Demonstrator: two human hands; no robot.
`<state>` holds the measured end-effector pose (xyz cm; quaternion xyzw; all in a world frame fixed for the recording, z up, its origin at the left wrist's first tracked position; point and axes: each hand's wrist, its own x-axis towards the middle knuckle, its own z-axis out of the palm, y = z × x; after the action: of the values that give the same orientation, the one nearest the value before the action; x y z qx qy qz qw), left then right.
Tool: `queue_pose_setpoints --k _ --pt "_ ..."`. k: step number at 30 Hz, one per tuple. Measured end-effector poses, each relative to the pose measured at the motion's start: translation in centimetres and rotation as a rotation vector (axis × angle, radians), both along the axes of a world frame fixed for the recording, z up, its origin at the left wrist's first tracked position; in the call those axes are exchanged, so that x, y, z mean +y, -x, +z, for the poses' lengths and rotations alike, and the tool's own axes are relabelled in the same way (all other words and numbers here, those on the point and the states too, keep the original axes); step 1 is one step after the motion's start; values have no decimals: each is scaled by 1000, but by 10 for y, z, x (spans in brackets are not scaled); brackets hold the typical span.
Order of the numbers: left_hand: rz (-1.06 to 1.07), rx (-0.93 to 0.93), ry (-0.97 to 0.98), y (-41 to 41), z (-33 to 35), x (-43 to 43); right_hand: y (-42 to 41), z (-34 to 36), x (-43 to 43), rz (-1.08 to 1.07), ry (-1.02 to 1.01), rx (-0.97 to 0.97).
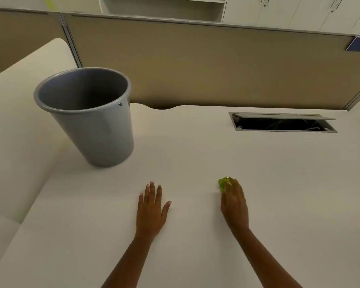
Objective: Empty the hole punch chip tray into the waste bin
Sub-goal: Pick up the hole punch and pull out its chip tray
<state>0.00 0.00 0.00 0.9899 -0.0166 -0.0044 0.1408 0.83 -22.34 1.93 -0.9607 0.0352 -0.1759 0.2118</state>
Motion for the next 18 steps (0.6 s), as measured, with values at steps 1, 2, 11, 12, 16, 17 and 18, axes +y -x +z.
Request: queue_pose_setpoints --k 1,2,11,12,16,17,18 --pt "9 20 38 -2 -2 2 -3 1 -5 -67 -89 30" --pt "16 19 53 -2 2 1 -4 5 -9 -138 -152 82" --pt "127 11 289 -2 14 -5 -19 15 -22 -383 -642 290" --pt "148 3 351 -2 16 -7 -20 17 -22 -399 -674 298" --pt "172 -47 613 -2 23 -14 -18 18 -23 -402 -775 315" --pt "176 -42 688 -2 27 -17 -16 18 -21 -388 -802 315" --pt "179 -21 763 -2 30 -20 -13 18 -18 -372 -829 316"
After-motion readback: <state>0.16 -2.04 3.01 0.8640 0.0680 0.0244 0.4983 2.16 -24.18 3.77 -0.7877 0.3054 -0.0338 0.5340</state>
